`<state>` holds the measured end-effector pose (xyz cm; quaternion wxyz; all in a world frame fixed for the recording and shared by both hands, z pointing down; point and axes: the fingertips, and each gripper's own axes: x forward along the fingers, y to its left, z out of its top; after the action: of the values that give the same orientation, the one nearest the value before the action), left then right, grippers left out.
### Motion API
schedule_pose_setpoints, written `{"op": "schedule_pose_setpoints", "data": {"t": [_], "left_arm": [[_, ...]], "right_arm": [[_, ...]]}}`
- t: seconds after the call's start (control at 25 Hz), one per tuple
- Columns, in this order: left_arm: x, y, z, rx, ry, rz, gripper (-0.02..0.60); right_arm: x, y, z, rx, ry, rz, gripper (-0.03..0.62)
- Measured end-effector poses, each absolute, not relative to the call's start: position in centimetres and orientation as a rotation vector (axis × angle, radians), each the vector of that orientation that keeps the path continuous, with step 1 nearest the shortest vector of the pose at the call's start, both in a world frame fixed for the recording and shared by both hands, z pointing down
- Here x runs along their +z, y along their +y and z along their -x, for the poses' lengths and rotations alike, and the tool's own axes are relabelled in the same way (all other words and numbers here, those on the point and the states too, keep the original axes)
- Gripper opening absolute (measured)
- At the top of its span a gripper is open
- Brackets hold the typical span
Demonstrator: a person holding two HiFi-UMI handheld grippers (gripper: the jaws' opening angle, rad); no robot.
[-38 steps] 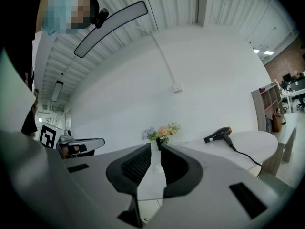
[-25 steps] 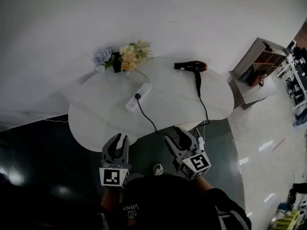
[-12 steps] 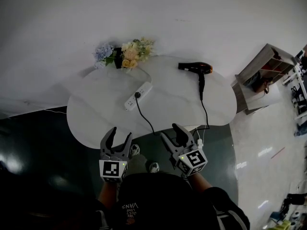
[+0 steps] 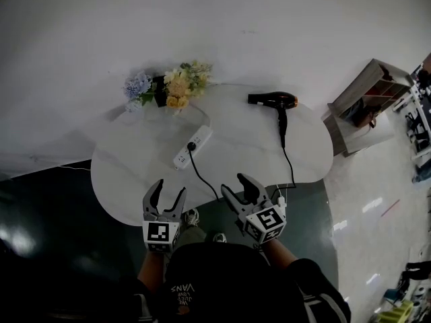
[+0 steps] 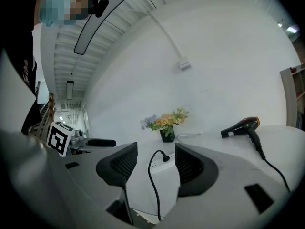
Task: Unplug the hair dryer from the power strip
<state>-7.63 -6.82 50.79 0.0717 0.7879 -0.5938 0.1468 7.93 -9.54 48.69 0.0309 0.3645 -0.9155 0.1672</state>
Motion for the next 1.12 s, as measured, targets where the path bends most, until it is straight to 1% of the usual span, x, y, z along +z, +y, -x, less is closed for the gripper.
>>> {"op": "schedule_pose_setpoints", "data": {"t": [0.4,0.76,1.12], "left_arm": [[55.4,-11.5,9.5,0.544,-1.667,-2.375,0.31],[59.3,-14.5,10.9,0.685,-1.58,-2.35,0.321],[62.9,-17.3,10.8,0.824,-1.469,-2.352,0.332]], "right_arm": [[51.9,-14.4,-4.9,0.516,-2.747,-1.114,0.225],[55.8,-17.7,-2.8,0.54,-2.66,-1.104,0.225],[58.8,-20.0,-0.9,0.539,-2.591,-1.068,0.225]]}}
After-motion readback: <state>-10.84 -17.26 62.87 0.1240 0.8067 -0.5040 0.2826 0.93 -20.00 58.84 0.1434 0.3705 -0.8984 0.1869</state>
